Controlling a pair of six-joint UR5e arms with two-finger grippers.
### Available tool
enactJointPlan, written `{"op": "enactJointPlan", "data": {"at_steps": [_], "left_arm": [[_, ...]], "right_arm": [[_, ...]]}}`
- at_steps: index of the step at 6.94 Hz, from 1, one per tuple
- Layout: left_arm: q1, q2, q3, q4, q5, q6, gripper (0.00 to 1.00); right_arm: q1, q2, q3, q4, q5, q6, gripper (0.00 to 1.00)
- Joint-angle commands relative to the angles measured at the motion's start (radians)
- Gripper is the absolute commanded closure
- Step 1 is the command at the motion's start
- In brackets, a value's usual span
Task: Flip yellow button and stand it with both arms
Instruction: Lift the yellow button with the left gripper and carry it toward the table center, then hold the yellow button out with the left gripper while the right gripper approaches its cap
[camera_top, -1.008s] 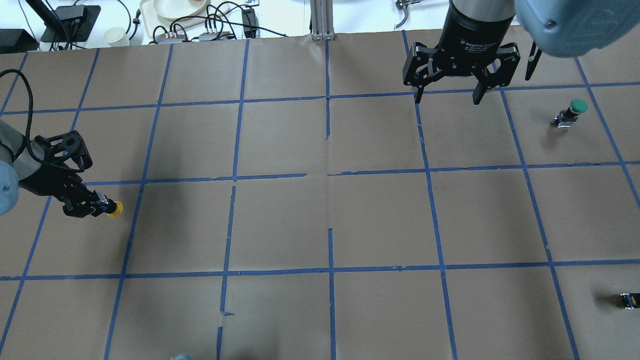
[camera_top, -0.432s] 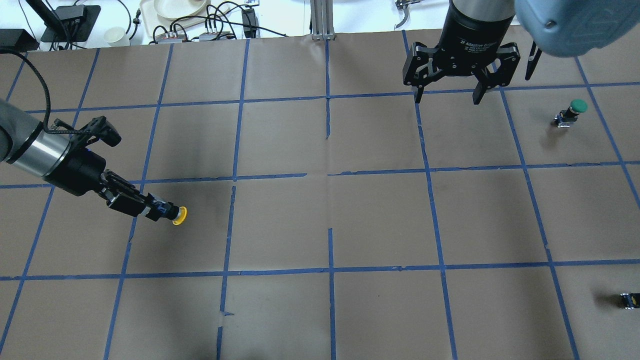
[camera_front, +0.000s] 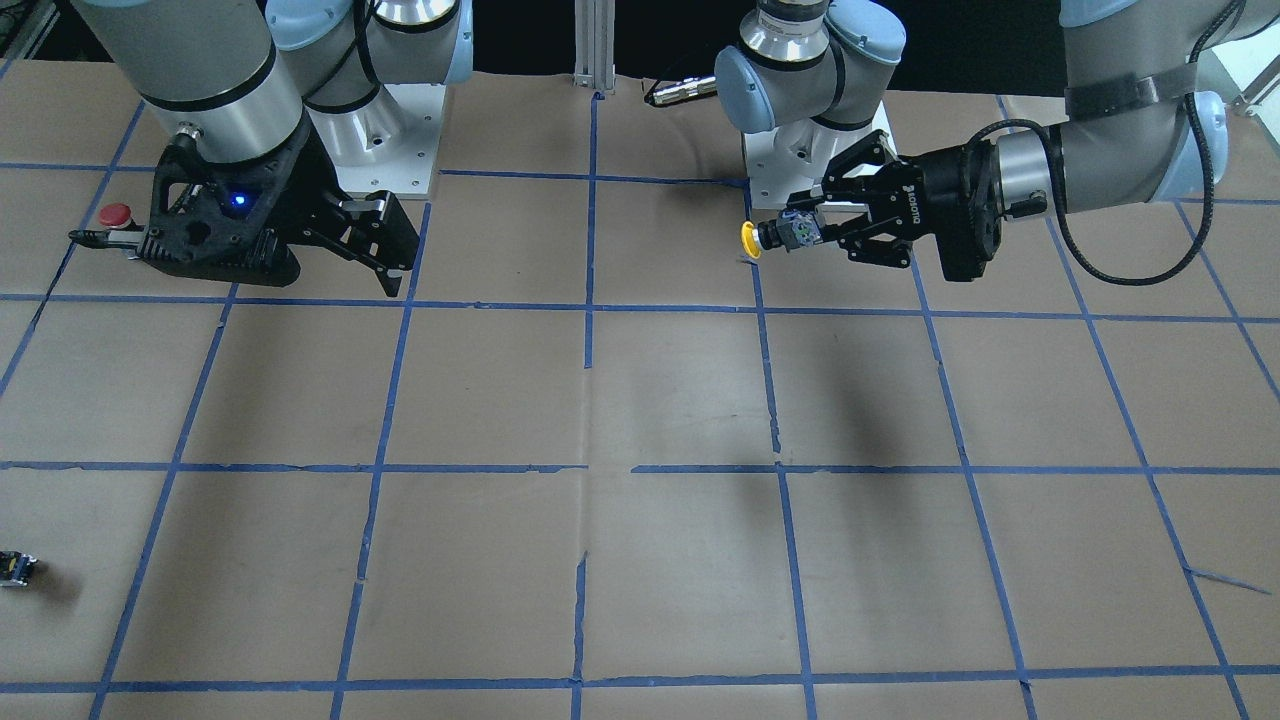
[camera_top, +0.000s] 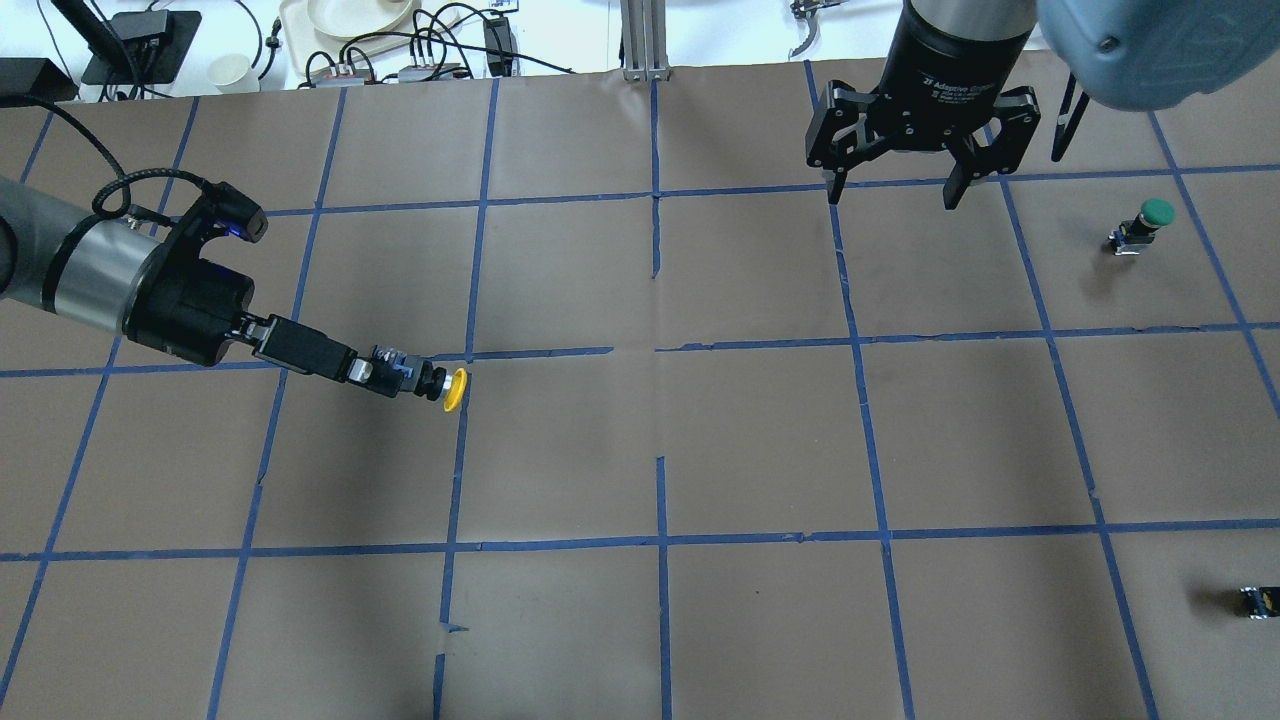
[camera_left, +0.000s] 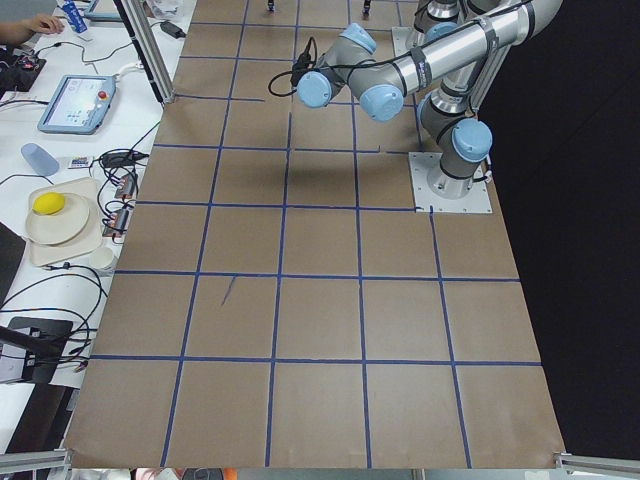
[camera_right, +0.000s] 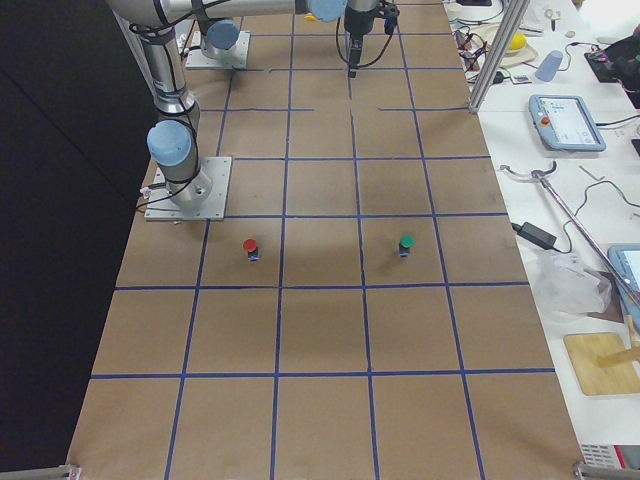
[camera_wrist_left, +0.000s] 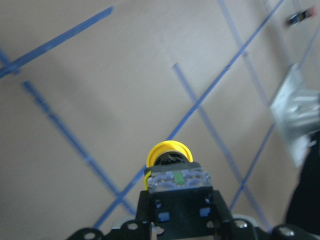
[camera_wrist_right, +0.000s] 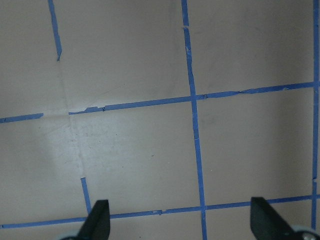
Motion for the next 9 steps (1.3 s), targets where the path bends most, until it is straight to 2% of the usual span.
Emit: {"op": "enactJointPlan", "data": {"at_steps": [1, 2, 3, 5, 6, 7, 8, 9], "left_arm": [[-0.125, 0.011, 0.000, -0.121, -0.262, 0.005, 0.80], [-0.184, 0.017, -0.002, -0.121, -0.377, 0.003, 0.80], [-0.210, 0.018, -0.008, -0.138, -0.439, 0.005, 0.80], [-0.256, 0.018, -0.029, -0.189, -0.608, 0.020, 0.81], [-0.304, 0.018, -0.041, -0.189, -0.703, 0.017, 0.81], [-0.333, 0.017, -0.049, -0.190, -0.764, 0.019, 0.81], [-0.339, 0.021, -0.063, -0.192, -0.803, 0.019, 0.81], [-0.344, 0.021, -0.065, -0.203, -0.805, 0.017, 0.81]], "right_arm": [[-0.100, -0.016, -0.001, 0.080, 0.163, 0.012, 0.00], [-0.176, -0.032, 0.004, 0.197, 0.299, 0.011, 0.00], [-0.235, -0.036, 0.004, 0.295, 0.413, 0.011, 0.00], [-0.344, -0.033, 0.006, 0.549, 0.542, 0.014, 0.00], [-0.429, -0.031, 0.012, 0.669, 0.561, 0.014, 0.00], [-0.483, -0.027, 0.024, 0.772, 0.681, 0.012, 0.00], [-0.485, -0.026, 0.025, 0.840, 0.734, 0.012, 0.00], [-0.475, -0.026, 0.032, 0.877, 0.826, 0.005, 0.01]]}}
